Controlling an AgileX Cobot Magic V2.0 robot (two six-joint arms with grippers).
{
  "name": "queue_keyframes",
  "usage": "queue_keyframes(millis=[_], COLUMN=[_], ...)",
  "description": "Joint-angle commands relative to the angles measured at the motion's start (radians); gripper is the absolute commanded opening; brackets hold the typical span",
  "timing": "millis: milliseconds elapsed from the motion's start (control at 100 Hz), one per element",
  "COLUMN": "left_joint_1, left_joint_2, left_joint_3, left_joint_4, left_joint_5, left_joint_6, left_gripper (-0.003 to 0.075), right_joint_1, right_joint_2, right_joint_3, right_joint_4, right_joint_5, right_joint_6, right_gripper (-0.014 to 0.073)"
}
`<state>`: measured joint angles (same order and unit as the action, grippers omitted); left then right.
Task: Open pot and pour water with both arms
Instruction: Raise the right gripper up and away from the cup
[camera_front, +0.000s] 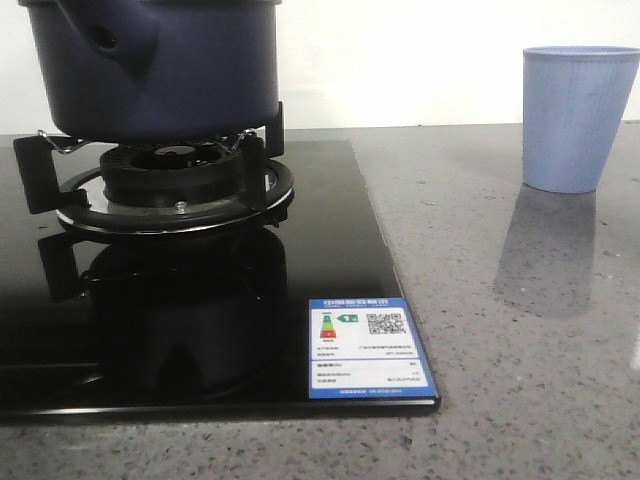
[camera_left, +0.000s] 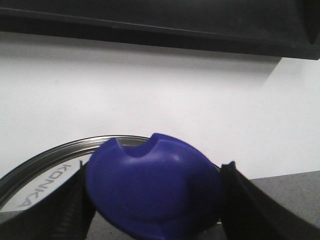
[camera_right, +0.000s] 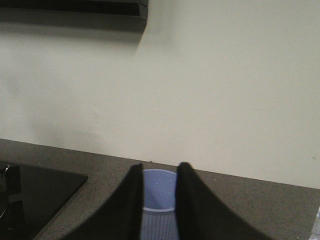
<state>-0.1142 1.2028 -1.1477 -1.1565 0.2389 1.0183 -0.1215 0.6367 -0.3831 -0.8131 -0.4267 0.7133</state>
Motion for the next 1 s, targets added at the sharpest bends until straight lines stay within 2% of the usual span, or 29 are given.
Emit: queue_keyframes(millis=[0, 330, 670, 990], left_joint_1=[0.004, -0.037, -0.185, -0.224], left_joint_2=[-0.026, -0.020, 0.070, 0.155], left_joint_3=[-0.038, -0.038, -0.038, -0.038], left_joint_4=[-0.026, -0.052, -0.052, -0.054], left_joint_5=[-0.033, 0.072, 0.074, 0.065], left_joint_6=[0.000, 0.000, 0.002, 0.028], left_gripper=[0.0398, 0.0398, 0.0398, 0.0398], right_joint_1=[-0.007, -0.007, -0.007, -0.007], right_joint_2=[-0.006, -0.006, -0.006, -0.006], right_joint_3=[-0.035, -0.035, -0.035, -0.035], right_joint_4=[0.029, 0.029, 0.029, 0.027], right_joint_5=[-0.027, -0.026, -0.013, -0.008], right_joint_6=[0.001, 0.001, 0.001, 0.001], right_gripper=[-0.0071, -0.0071, -0.0071, -0.0071])
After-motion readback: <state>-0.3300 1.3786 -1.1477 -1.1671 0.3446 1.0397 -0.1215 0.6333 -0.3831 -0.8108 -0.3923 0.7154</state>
